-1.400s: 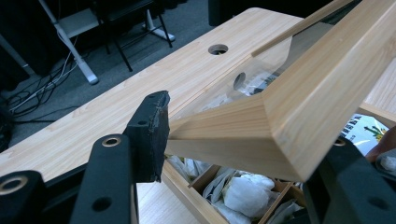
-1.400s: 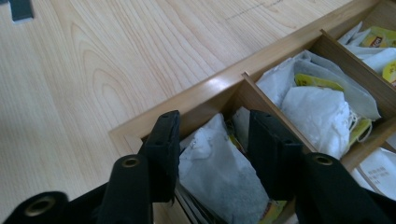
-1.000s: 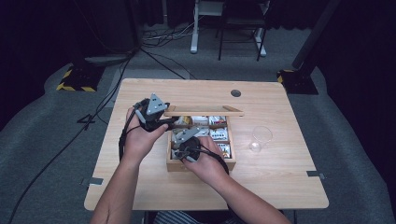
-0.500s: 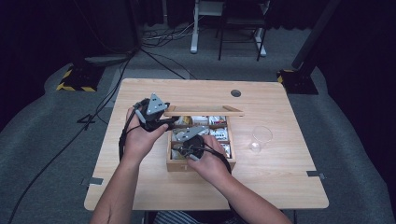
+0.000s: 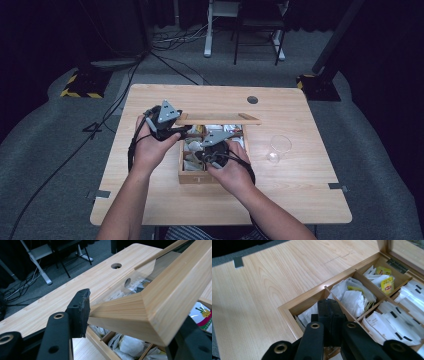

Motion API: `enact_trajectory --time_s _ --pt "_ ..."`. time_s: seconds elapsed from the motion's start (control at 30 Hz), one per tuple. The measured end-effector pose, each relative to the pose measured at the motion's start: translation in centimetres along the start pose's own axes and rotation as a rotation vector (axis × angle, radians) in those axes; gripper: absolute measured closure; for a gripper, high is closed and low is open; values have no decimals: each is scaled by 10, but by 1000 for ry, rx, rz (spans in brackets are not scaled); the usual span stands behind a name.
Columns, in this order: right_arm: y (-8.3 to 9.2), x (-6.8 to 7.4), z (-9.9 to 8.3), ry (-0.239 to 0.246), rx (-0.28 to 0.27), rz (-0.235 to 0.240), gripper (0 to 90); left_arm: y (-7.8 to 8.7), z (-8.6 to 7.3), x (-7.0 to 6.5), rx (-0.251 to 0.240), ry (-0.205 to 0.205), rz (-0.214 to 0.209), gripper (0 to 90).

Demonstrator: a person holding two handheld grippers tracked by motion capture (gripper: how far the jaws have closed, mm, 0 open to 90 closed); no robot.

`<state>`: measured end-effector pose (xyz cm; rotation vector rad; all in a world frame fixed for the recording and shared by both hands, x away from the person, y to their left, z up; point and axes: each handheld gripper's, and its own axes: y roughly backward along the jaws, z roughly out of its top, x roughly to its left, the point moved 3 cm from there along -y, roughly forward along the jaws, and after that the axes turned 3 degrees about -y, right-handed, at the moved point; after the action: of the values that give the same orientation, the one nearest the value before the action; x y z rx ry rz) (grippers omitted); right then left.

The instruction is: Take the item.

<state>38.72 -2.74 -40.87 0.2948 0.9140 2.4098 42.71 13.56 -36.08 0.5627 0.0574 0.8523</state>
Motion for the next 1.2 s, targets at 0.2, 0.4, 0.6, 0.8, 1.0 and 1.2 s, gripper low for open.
enact_trajectory --time_s 0.2,0.4,0.6,0.8,1.0,1.2 --pt "12 -3 3 -8 -29 -5 900 0 0 0 -1 2 0 460" --pt "25 -8 6 -19 -51 -15 900 0 0 0 1 1 -2 459" --pt "41 -15 5 -28 -66 -34 900 0 0 0 2 0 0 458" --pt "56 -25 1 -48 -78 -64 900 0 0 0 5 -2 1 454" --pt "69 -33 -3 -65 -88 -92 900 -1 0 -2 10 1 1 453" --pt "84 -44 -8 -85 -99 -124 900 -1 0 -1 12 -6 0 453"
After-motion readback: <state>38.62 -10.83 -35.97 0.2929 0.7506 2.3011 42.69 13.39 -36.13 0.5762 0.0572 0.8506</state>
